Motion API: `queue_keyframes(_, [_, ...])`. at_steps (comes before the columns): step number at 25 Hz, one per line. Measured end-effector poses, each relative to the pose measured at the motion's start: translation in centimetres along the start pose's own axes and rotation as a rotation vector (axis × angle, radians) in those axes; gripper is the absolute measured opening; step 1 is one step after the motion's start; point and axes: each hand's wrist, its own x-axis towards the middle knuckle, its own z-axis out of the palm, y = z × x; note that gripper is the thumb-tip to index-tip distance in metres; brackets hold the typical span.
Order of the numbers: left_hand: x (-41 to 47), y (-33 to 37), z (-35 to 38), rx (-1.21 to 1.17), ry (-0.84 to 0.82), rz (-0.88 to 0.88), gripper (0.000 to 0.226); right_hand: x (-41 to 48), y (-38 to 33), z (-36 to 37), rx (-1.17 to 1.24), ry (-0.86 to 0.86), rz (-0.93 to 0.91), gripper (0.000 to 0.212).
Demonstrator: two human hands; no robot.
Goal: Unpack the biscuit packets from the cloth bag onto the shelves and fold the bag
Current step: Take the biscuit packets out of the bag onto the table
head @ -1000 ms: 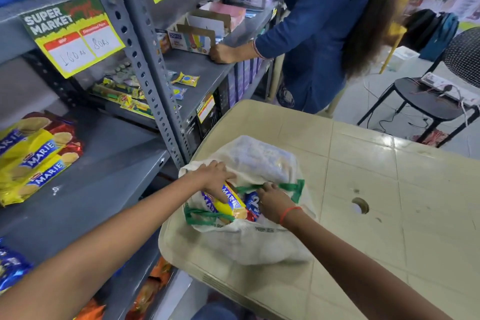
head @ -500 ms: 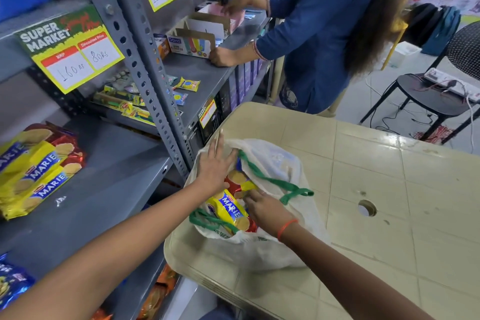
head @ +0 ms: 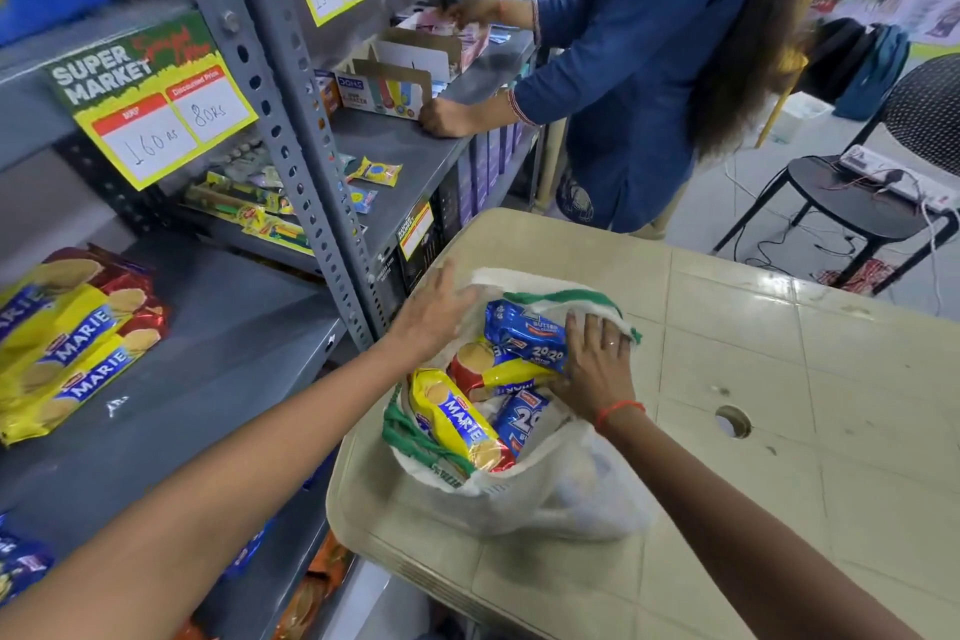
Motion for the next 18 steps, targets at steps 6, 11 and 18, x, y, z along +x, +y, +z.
queue_keyframes(6, [0.7, 1.6, 3.9, 0.094, -0.264, 0.224, 0.080, 3.1, 2.8, -1.0, 0.098, -0.161, -0.059, 0.120])
queue_keyframes(11, [4.8, -0.9, 3.5, 0.068, -0.531, 0.069, 0.125, 4.1, 4.4, -1.0, -0.043, -0.359, -0.062, 0.126])
queue_keyframes(18, [4.6, 2.8, 4.8, -0.623, -0.100, -0.602, 0.058, 4.0, 2.2, -0.2, 0.036, -0.104, -0.181, 0.088])
